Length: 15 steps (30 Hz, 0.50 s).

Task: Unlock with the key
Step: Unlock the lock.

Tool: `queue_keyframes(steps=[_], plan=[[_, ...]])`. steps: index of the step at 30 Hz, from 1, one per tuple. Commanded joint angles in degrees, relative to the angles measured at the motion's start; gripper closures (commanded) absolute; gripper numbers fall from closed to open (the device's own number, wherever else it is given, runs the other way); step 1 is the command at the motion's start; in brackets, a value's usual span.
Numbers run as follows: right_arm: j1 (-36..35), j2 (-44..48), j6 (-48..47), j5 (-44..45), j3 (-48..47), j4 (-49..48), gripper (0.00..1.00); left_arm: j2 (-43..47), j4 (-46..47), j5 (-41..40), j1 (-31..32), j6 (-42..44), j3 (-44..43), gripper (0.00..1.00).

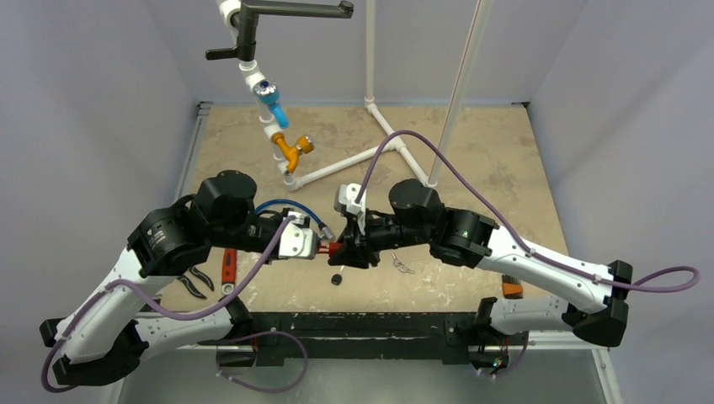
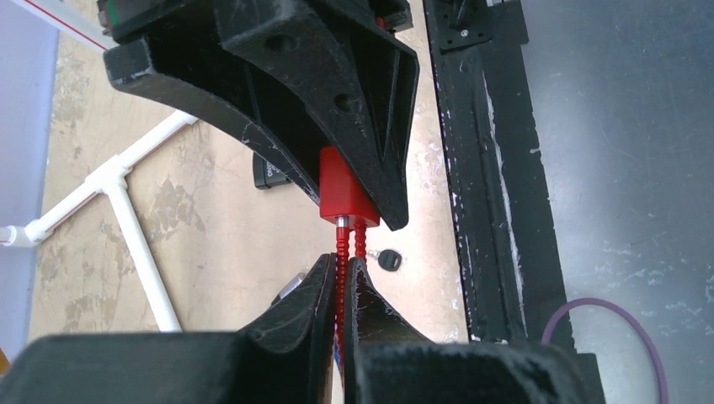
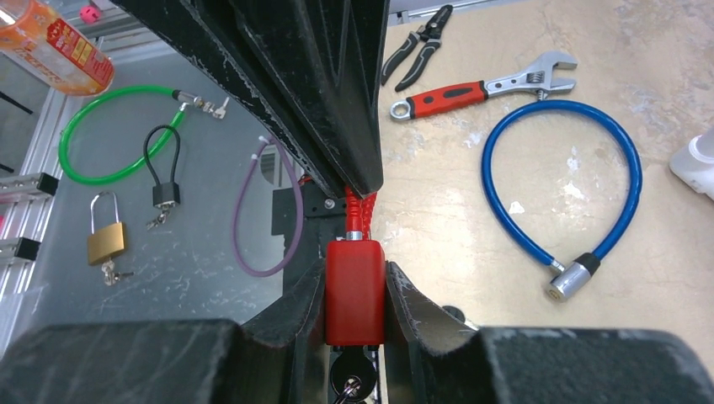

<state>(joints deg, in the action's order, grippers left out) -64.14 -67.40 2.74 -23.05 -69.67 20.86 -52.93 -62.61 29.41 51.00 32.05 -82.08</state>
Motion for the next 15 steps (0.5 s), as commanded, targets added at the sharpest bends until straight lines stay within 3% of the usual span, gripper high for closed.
queue_keyframes(steps=[1,15], plan=[[0.3,2.9,1.3,2.2,-0.6,-9.3,1.0,-0.6,-7.8,0.4,2.4,3.8,1.0,1.0],[0.3,5.9,1.0,11.4,1.3,-10.1,1.0,-2.0,-11.5,1.1,3.4,0.0,-0.8,1.0]])
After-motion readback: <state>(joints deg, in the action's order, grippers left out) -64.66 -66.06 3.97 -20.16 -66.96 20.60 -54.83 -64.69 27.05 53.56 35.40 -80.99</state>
